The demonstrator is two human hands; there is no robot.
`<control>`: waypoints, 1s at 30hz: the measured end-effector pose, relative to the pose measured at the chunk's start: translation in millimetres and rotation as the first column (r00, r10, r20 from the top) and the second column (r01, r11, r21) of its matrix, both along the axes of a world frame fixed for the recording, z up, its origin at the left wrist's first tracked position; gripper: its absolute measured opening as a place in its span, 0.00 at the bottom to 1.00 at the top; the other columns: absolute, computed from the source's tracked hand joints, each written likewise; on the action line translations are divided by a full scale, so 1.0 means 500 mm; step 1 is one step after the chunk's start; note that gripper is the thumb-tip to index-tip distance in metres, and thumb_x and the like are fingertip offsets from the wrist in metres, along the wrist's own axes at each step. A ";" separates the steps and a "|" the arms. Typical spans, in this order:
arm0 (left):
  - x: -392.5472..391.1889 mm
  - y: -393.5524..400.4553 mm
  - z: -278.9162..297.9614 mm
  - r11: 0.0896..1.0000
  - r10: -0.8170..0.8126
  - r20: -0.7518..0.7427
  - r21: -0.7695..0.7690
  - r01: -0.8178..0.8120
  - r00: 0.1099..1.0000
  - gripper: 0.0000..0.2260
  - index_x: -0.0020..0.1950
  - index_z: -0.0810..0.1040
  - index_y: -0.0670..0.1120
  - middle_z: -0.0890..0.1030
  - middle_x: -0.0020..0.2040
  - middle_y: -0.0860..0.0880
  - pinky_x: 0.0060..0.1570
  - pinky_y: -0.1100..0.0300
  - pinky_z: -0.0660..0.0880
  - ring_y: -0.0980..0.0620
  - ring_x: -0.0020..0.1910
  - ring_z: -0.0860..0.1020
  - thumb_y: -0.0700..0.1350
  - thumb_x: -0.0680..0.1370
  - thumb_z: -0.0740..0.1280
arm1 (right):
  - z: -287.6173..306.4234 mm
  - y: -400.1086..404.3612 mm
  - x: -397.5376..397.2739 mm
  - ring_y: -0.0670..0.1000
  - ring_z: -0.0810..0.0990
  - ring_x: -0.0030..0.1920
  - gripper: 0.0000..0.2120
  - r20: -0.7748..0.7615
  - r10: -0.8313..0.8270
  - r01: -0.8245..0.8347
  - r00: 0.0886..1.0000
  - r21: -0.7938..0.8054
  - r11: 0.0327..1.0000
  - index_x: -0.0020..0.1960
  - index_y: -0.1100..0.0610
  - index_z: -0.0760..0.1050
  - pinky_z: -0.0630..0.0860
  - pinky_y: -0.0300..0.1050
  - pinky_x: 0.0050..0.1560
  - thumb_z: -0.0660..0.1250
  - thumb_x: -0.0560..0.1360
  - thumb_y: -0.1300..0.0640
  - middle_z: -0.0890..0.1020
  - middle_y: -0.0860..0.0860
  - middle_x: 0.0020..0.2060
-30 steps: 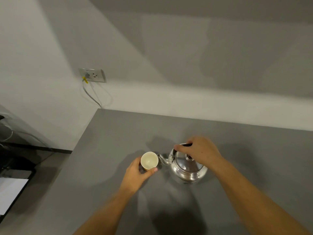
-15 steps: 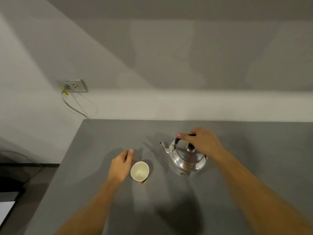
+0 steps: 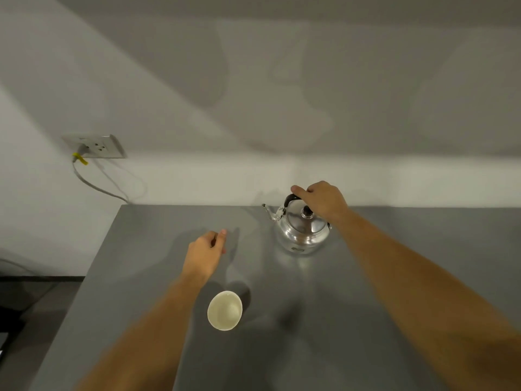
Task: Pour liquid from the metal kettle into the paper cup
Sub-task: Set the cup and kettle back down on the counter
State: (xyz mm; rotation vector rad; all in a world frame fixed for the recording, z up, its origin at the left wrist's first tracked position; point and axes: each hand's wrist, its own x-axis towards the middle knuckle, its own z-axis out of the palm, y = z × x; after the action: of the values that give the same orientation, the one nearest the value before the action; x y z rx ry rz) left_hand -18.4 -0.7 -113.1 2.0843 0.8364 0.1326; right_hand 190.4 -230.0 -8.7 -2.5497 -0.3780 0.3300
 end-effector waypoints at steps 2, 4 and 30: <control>0.007 0.001 0.003 1.000 -0.005 -0.007 0.009 0.005 1.000 0.21 0.47 0.83 0.47 0.86 0.39 0.51 0.43 0.55 0.77 0.50 0.42 0.82 0.61 0.85 0.60 | -0.007 0.015 0.019 0.50 0.69 0.24 0.31 -0.008 -0.002 0.002 1.000 0.007 1.000 0.26 0.56 0.62 0.64 0.45 0.28 0.63 0.75 0.34 0.68 0.49 0.20; 0.009 0.002 0.004 1.000 -0.012 -0.008 0.023 0.012 1.000 0.22 0.47 0.83 0.46 0.87 0.40 0.51 0.43 0.55 0.76 0.50 0.42 0.83 0.61 0.85 0.59 | -0.011 0.027 0.035 0.50 0.69 0.24 0.30 -0.018 -0.012 0.012 1.000 0.022 1.000 0.26 0.55 0.62 0.63 0.45 0.27 0.64 0.74 0.34 0.67 0.48 0.20; -0.013 -0.014 0.036 1.000 -0.028 0.011 0.014 0.028 1.000 0.20 0.49 0.83 0.47 0.87 0.41 0.53 0.44 0.55 0.78 0.48 0.42 0.83 0.59 0.85 0.60 | -0.011 0.050 0.034 0.57 0.76 0.49 0.21 0.142 0.089 -0.079 0.986 -0.072 0.994 0.46 0.54 0.77 0.74 0.54 0.53 0.58 0.80 0.38 0.79 0.51 0.42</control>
State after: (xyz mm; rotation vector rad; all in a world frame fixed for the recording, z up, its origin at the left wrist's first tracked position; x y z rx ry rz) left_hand -24.9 -7.6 -95.2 2.1053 0.8012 0.1352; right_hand 207.2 -205.2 -14.1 -2.6353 -0.5388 0.1908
